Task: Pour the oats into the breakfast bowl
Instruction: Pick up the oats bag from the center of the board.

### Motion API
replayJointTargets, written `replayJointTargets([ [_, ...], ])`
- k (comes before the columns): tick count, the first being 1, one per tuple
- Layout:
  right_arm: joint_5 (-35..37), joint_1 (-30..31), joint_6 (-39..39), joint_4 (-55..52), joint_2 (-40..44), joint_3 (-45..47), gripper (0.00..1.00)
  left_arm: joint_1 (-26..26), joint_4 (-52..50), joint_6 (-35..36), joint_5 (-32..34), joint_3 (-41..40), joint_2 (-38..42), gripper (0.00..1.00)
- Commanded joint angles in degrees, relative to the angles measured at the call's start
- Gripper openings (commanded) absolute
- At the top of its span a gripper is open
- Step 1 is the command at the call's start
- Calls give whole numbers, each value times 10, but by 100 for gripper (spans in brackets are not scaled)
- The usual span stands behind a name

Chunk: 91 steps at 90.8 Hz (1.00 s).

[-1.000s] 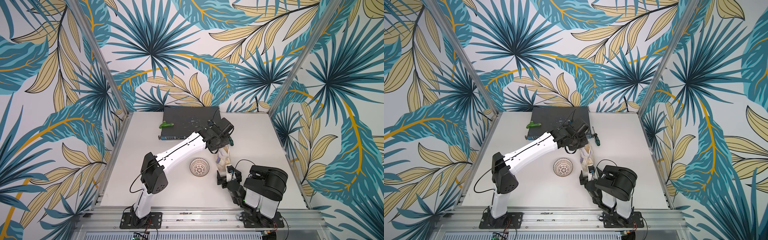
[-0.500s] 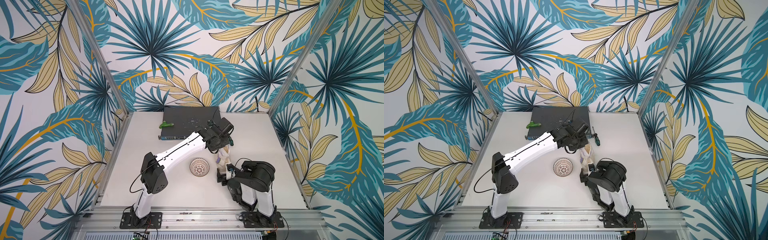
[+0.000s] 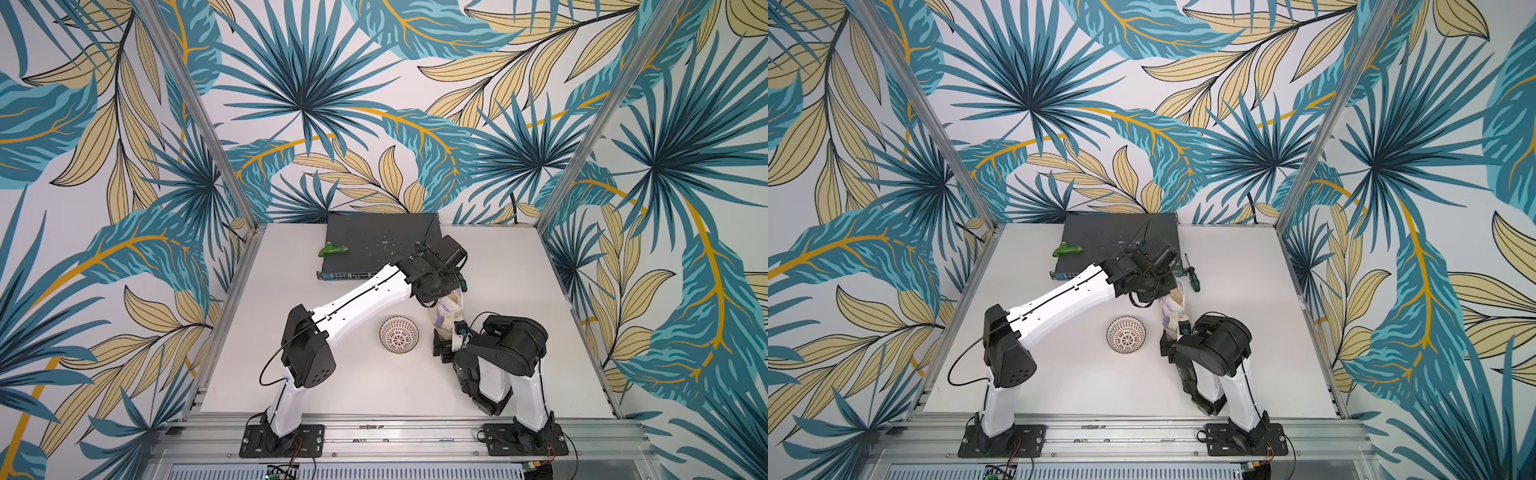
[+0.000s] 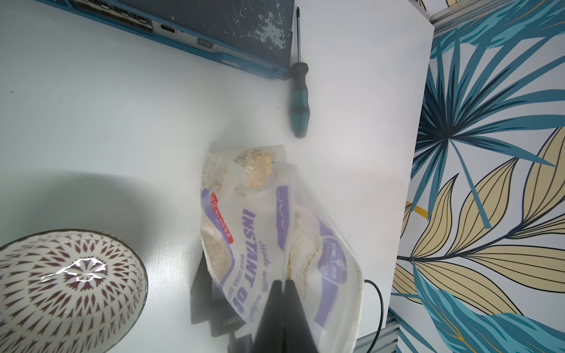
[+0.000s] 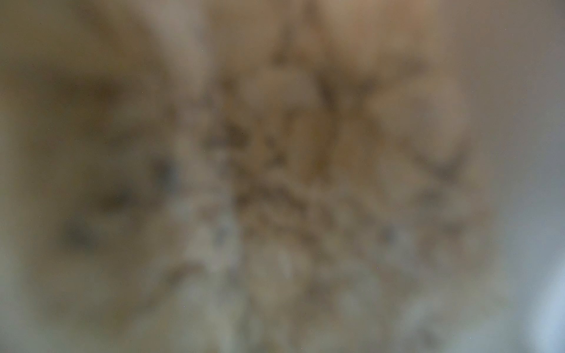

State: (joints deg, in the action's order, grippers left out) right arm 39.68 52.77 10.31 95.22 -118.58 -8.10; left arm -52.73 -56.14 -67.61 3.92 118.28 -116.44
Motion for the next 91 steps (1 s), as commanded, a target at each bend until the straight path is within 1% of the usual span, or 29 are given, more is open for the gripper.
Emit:
replayJointTargets([
  [1, -6, -12, -33, 121, -18, -9, 100, -6, -23, -3, -10, -9, 9, 0],
  [13, -13, -12, -44, 121, -21, -25, 97, -6, -26, -5, -7, -11, 9, 0],
  [18, -9, -12, -44, 121, -19, -27, 93, -6, -27, -7, -6, -10, 9, 0],
  [28, 4, -12, -44, 121, -13, -26, 78, -6, -24, -5, -3, -9, 9, 0],
  [32, 10, -13, -42, 121, -9, -23, 68, -6, -23, 0, -5, -6, 9, 0],
  [36, 20, -13, -39, 121, -3, -16, 52, -4, -24, 6, -5, -2, 11, 0],
  [40, 36, -13, -32, 121, 5, -8, 40, -2, -26, 13, -3, 0, 14, 0],
  [47, 47, -13, -33, 120, 20, 6, 28, 3, -24, 26, 5, 1, 25, 0],
  [53, 42, -13, -35, 120, 32, 17, 16, 10, -23, 37, 6, 0, 34, 0],
  [60, 34, -12, -39, 101, 56, 23, 0, 19, -20, 50, 1, -3, 45, 0],
  [72, 22, -11, -59, 46, 114, 23, 0, 36, -15, 74, -14, 0, 55, 0],
  [83, 12, -11, -80, -1, 168, 21, 0, 48, -13, 97, -43, 16, 52, 0],
  [91, -8, -12, -92, -60, 203, 9, 0, 53, -13, 114, -58, 31, 51, 0],
])
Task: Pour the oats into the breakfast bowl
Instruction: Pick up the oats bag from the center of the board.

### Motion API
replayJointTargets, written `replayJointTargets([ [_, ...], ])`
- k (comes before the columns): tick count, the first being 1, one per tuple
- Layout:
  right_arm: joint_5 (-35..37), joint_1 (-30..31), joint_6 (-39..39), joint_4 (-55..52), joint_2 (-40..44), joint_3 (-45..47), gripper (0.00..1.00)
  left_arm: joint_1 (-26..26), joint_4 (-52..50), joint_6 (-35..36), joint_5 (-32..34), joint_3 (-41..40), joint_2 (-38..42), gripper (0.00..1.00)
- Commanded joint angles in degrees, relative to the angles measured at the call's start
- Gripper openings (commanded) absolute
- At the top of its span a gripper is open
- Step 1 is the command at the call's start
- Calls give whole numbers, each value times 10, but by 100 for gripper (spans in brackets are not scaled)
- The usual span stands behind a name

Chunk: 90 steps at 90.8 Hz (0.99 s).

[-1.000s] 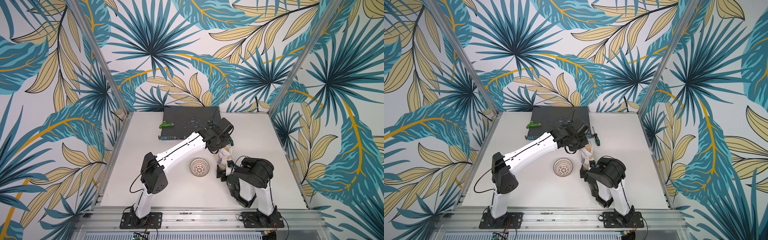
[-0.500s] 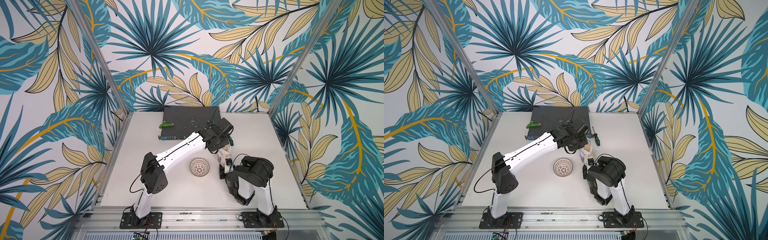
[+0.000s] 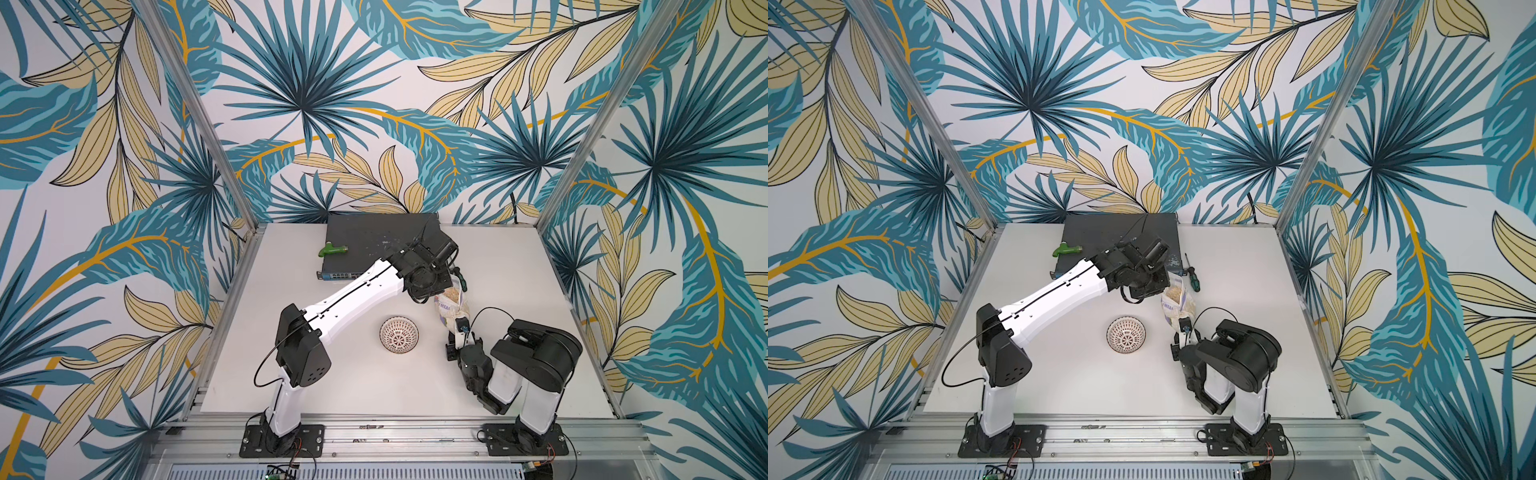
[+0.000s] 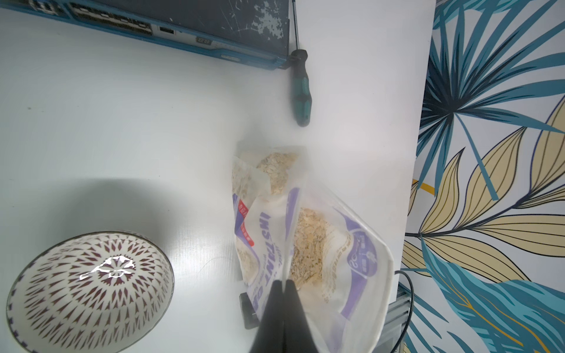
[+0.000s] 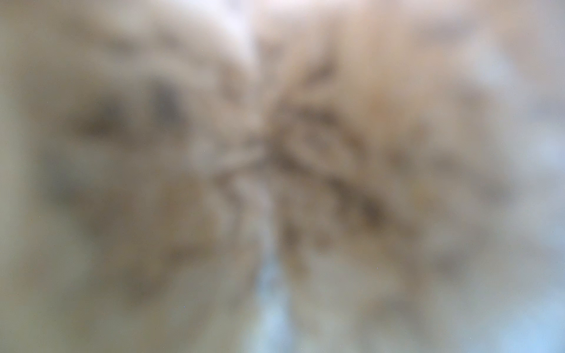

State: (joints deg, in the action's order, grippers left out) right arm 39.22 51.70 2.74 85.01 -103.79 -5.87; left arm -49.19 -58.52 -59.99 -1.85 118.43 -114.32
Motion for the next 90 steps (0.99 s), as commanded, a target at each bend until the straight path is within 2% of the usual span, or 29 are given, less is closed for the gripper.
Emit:
replayJointTargets([
  [1, -5, -1, -18, 32, 59, -16, 0, 19, 11, 39, -1, 30, 30, 0],
  [25, -22, -1, -83, -99, 193, -28, 0, 32, 0, 42, -13, 12, 59, 0],
  [31, -32, -2, -99, -158, 229, -34, 0, 36, 4, 37, -18, -10, 75, 0],
  [46, -57, -11, -82, -243, 300, -41, 0, 49, 30, 27, -32, -97, 137, 0],
  [55, -74, -13, -97, -264, 318, -51, 0, 52, 36, 29, -37, -138, 173, 0],
  [70, -129, -13, -113, -383, 334, -115, 0, 56, 40, 27, -57, -160, 205, 0],
  [90, -118, -24, -198, -423, 366, -140, 0, 61, 37, 22, -47, -162, 238, 0],
])
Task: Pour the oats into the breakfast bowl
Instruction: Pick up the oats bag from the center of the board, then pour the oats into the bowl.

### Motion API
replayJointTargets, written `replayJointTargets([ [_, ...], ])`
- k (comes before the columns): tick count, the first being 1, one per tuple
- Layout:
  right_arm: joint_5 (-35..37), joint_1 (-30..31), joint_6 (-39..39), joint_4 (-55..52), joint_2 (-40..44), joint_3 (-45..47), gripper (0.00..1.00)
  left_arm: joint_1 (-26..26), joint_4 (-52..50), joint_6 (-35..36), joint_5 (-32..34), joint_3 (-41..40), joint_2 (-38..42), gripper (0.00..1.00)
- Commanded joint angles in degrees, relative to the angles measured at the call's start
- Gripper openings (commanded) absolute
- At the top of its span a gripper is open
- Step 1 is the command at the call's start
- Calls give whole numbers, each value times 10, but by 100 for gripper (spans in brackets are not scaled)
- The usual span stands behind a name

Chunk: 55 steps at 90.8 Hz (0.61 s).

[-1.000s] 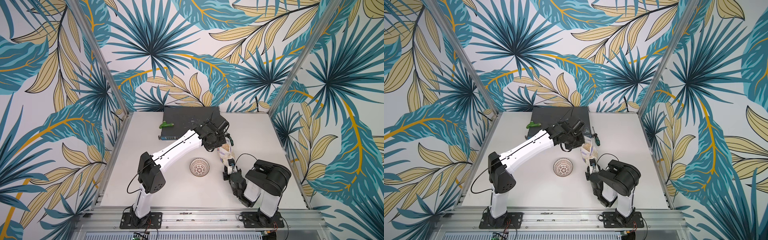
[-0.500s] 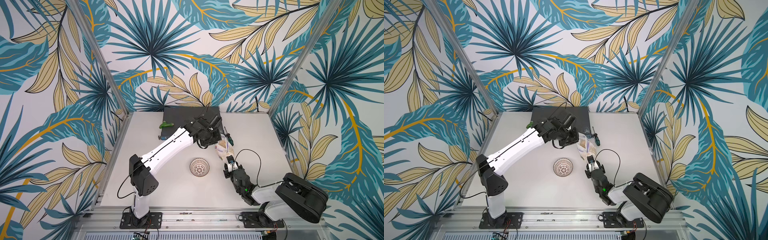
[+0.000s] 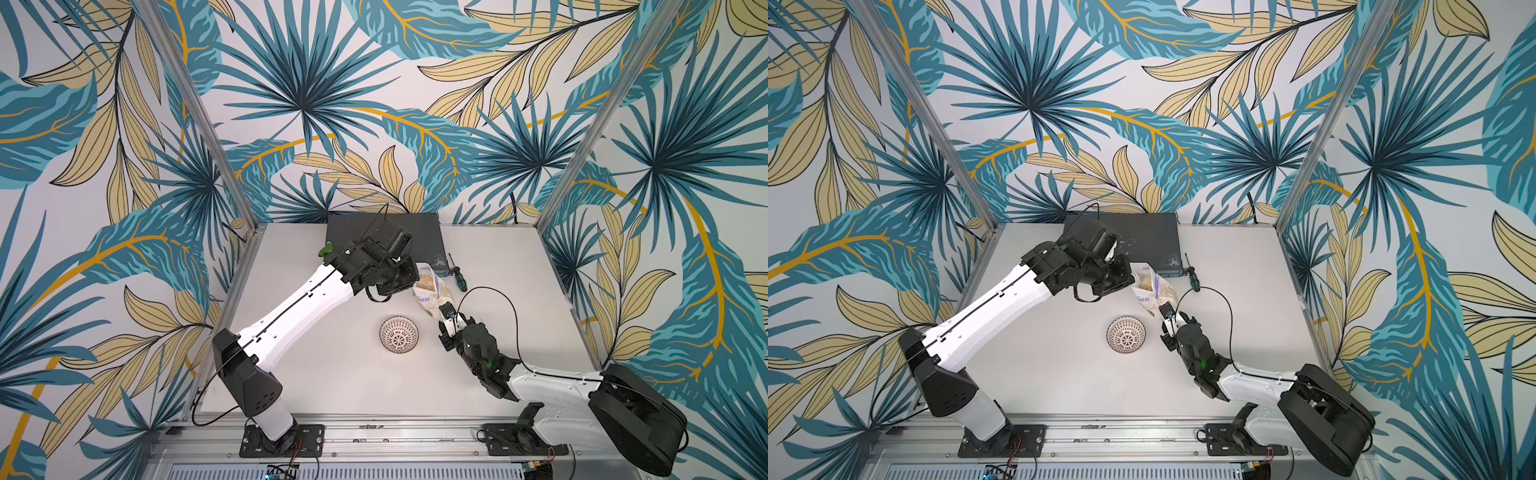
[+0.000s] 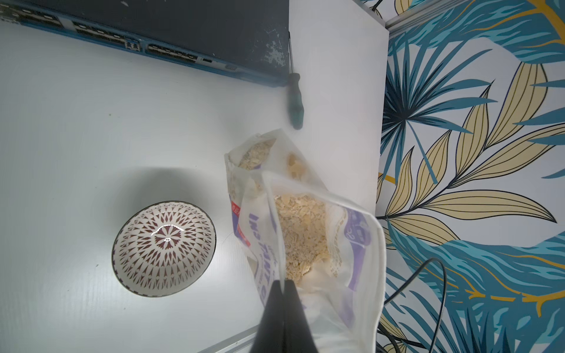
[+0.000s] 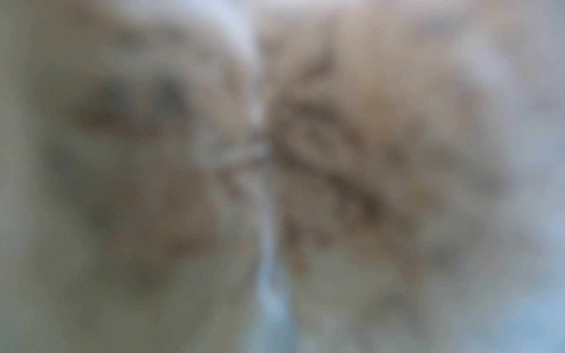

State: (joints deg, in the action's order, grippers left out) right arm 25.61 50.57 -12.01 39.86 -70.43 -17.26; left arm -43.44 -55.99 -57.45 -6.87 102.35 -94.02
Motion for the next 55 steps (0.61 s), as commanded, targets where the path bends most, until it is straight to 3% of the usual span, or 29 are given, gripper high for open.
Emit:
replayJointTargets([
  [1, 18, -13, -56, 25, 34, -27, 0, 3, 11, -4, 3, -1, 36, 0],
  [35, 75, -45, -178, -96, 80, -47, 0, 3, 48, -24, -29, -83, 56, 0],
  [55, 74, -45, -184, -188, 110, -53, 0, 3, 81, -36, -47, -163, 71, 0],
])
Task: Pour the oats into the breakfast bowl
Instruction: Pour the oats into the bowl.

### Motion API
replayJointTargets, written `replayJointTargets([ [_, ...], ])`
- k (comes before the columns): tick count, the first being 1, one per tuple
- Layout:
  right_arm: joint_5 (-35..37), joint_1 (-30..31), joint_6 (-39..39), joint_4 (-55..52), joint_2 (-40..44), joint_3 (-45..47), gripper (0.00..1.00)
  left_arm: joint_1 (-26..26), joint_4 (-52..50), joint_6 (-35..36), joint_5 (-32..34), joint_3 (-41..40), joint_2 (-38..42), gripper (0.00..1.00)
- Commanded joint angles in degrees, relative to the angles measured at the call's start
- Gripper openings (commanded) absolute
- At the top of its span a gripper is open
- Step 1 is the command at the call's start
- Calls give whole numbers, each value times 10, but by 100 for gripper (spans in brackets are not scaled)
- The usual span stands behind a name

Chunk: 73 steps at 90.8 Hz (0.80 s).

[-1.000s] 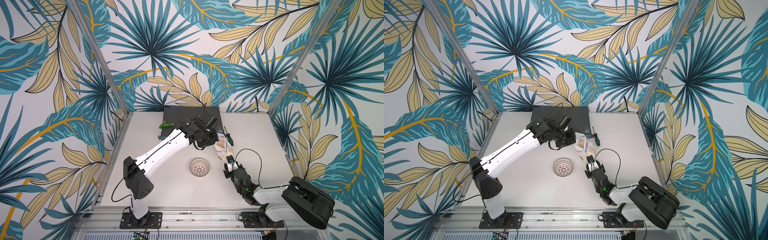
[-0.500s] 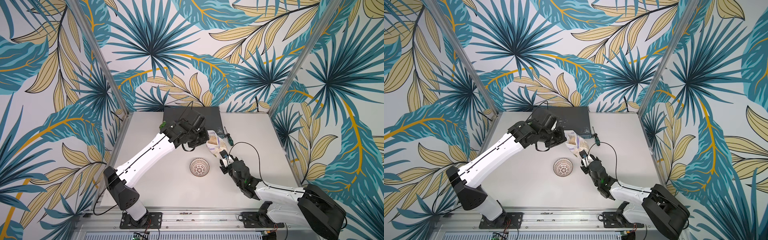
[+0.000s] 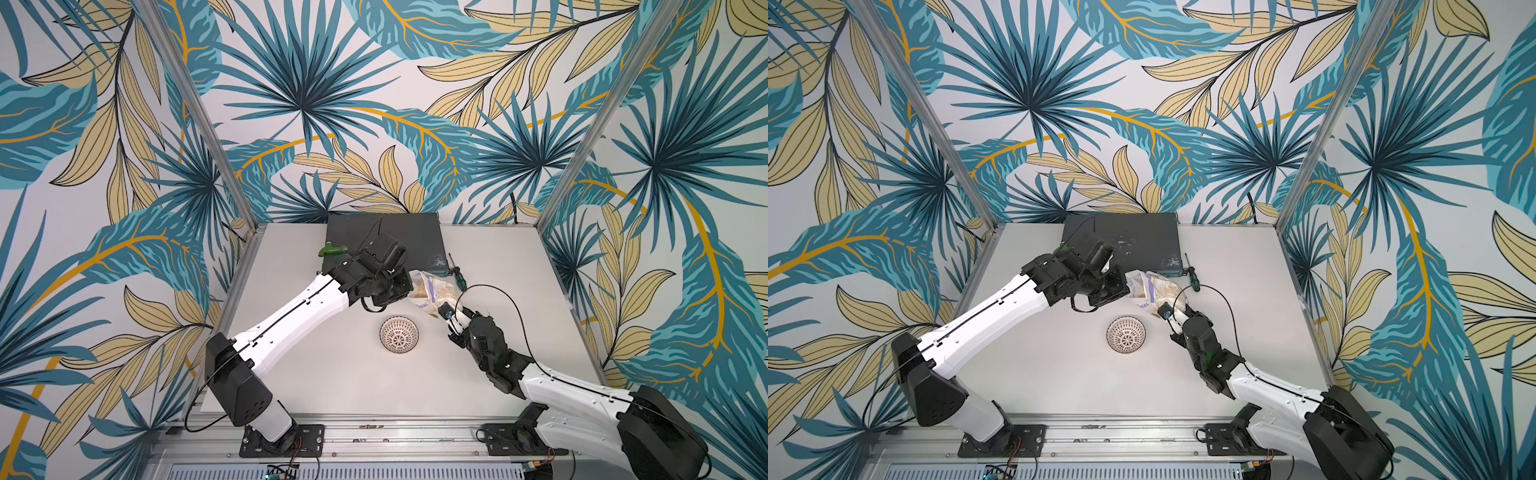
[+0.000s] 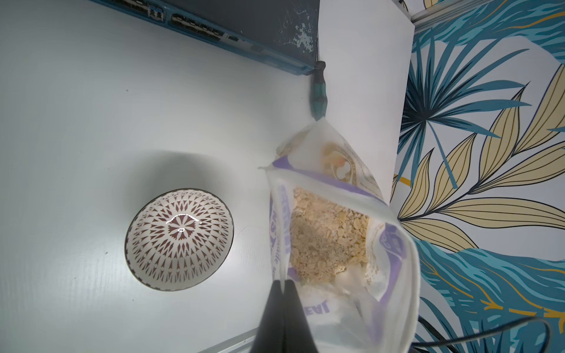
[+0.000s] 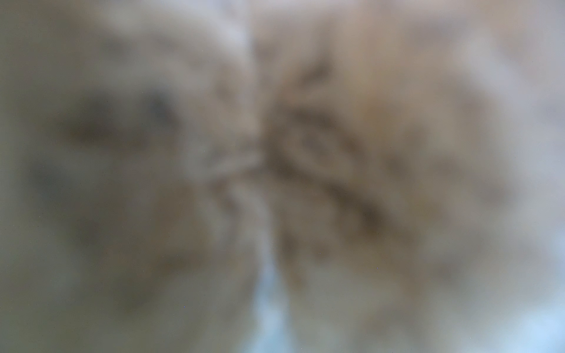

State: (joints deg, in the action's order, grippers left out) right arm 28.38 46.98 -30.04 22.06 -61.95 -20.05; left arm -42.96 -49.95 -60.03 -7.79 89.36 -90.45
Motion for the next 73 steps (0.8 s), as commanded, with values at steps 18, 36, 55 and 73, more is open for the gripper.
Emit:
replayJointTargets([
  [18, 30, -9, 0, -85, 43, -40, 0, -4, 54, -30, -68, -95, 41, 0],
  [36, 23, -9, 2, -173, 38, -67, 0, -12, 79, -39, -74, -138, 36, 0],
  [55, 12, -6, 11, -224, 46, -64, 0, -22, 95, -51, -74, -170, 33, 0],
  [73, 10, -3, 3, -269, 51, -69, 0, -41, 97, -46, -71, -169, 14, 0],
])
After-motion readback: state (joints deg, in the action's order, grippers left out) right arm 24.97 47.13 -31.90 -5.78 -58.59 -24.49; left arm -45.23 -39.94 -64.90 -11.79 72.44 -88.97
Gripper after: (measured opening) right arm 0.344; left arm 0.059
